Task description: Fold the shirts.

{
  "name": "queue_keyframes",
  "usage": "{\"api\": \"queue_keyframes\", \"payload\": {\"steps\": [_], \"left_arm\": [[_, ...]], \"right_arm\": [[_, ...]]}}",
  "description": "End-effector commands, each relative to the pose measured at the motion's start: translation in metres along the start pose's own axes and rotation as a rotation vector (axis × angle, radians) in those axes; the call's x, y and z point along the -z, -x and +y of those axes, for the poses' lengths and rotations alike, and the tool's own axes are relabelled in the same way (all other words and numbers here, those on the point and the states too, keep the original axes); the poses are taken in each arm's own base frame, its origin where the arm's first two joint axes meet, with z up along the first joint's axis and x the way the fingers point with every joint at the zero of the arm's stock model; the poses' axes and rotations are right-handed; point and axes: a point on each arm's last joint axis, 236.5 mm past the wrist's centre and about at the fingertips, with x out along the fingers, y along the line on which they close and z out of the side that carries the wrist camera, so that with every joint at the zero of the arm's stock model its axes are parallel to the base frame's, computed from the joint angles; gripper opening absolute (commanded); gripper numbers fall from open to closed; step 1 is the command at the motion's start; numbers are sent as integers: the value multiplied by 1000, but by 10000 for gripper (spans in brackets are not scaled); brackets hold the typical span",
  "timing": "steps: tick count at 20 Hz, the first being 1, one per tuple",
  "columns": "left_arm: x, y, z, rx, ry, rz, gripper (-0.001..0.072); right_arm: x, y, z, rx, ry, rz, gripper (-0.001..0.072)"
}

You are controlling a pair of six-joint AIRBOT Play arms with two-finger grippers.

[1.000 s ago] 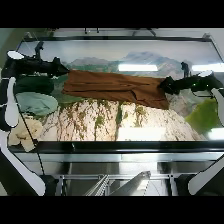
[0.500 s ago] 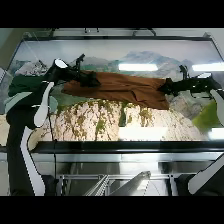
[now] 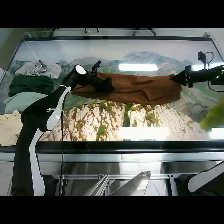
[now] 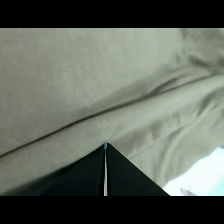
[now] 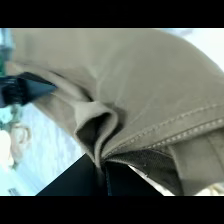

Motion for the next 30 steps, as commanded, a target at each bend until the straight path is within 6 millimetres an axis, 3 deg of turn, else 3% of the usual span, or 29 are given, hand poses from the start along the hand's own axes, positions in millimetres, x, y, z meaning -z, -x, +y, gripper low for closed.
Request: {"api": "queue_keyframes", "payload": {"steps": [1,5,8,10,13,15,18,21,23,24,25,26,27,28,30], "left_arm": [[4,-11,-40,88,17,-4,8],[2,-17,-70,123,-4,-33,7],[12,-19,-92,161,-34,-8,7],[-4,13,-126,253,-105,-71,7],[-44,112,-155,329,-155,-217,8],[-50,179,-156,345,-182,-254,9],[-42,250,-143,337,-210,-265,9],[-40,299,-129,315,-217,-303,9],[-39,313,-124,308,-215,-318,9],[-37,315,-122,309,-208,-308,9],[-33,314,-122,309,-207,-292,9],[-31,314,-122,311,-209,-282,9],[-30,313,-122,312,-210,-280,9],[-31,313,-122,310,-211,-282,9],[-31,313,-122,310,-219,-284,9]], "right_arm": [[1,25,27,-24,41,32,21],[6,27,39,-48,22,59,21],[6,28,86,-176,54,53,21],[1,26,135,-236,120,14,21],[-2,-8,202,-222,201,-47,22],[2,-58,238,-227,214,-62,22],[31,-169,267,-172,257,-53,21],[77,-294,271,-117,279,-42,21],[101,-364,270,-121,333,-62,42],[112,-385,274,-151,318,-54,254],[116,-394,280,-189,318,-62,374],[117,-393,290,-233,332,-74,361],[117,-384,300,-270,364,-65,321],[115,-371,304,-280,410,-44,72],[97,-334,294,-250,416,-12,24]]}}
